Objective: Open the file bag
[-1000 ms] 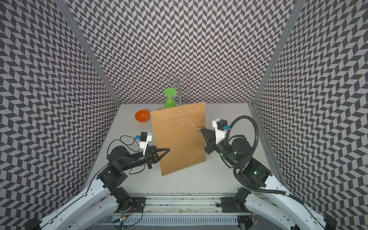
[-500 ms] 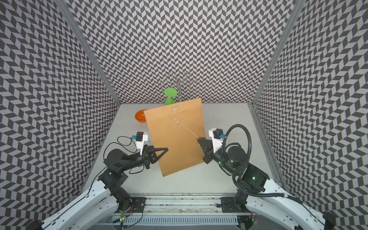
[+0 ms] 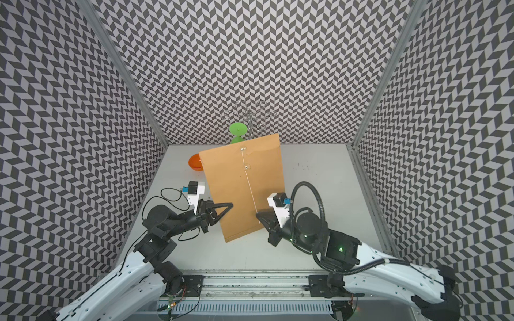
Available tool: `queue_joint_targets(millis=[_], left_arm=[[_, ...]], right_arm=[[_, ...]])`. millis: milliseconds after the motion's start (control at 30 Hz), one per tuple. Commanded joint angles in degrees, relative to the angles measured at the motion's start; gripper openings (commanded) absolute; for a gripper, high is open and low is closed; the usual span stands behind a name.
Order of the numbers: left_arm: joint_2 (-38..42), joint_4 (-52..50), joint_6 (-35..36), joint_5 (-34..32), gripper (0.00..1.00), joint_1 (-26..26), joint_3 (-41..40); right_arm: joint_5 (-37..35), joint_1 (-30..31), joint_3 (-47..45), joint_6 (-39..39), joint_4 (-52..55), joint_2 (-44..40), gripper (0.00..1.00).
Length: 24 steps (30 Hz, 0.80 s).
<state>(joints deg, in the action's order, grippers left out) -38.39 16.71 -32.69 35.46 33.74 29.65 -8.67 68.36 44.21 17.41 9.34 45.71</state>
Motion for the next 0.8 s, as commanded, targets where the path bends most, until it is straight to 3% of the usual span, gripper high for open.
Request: queue_joint_targets(millis=[0,300,533,767], left_arm=[[-1.2,-6.2,6.8,-4.5,0.00,0.0,4.0],[-3.5,-10.9,11.4,-11.8,0.00,5.3,4.9],[-4.2,-12.6,14.2,-13.0,0.00,10.7,5.6],[-3.1,-13.3,15.0,-11.8,0.00,11.5,5.2]], right_arm=[[-2.5,3.0,5.7,-1.1,-4.8,3.6,0.00],[-3.9,2.2,17.3,-9.2,-11.0,11.4,0.00],[3.5,-7.8,26.0,-10.8,-9.0,16.3,0.00],[6.5,-17.8,29.8,-11.6,-6.9,16.4,0.00]])
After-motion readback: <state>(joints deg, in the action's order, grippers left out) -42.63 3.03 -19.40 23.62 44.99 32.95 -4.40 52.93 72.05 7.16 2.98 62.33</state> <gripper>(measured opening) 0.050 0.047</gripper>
